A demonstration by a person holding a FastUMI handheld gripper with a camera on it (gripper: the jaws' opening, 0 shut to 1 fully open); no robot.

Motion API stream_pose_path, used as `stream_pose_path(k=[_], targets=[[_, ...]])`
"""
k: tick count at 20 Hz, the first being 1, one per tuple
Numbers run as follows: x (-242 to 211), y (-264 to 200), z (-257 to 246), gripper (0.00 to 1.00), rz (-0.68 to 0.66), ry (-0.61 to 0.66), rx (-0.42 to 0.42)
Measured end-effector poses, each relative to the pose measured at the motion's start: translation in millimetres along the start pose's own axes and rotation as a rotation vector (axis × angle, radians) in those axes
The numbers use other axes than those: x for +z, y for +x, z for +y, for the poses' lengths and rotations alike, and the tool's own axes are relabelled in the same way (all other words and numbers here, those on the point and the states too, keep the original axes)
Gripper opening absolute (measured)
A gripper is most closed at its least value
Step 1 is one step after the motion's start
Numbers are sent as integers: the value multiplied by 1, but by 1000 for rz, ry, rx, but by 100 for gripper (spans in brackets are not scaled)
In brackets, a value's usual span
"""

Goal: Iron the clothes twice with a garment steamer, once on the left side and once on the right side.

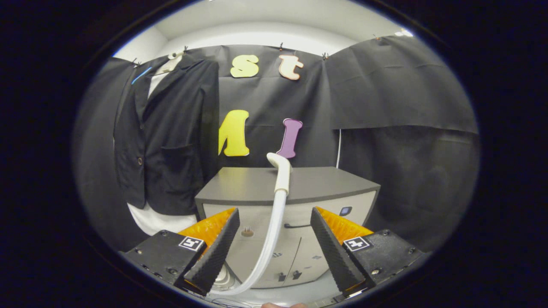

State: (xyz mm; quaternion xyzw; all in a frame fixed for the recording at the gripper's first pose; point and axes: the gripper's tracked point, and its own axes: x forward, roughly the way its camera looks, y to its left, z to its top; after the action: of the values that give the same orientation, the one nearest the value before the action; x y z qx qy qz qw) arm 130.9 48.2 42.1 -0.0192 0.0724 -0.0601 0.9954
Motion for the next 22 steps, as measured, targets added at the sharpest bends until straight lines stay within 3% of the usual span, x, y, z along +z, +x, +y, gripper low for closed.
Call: stream_pose_path(k=[7,19,22], targets=[[23,89,-1,100,124,38,9],[15,183,-6,100,363,96,9],[9,197,-8,90,402,108,-2]])
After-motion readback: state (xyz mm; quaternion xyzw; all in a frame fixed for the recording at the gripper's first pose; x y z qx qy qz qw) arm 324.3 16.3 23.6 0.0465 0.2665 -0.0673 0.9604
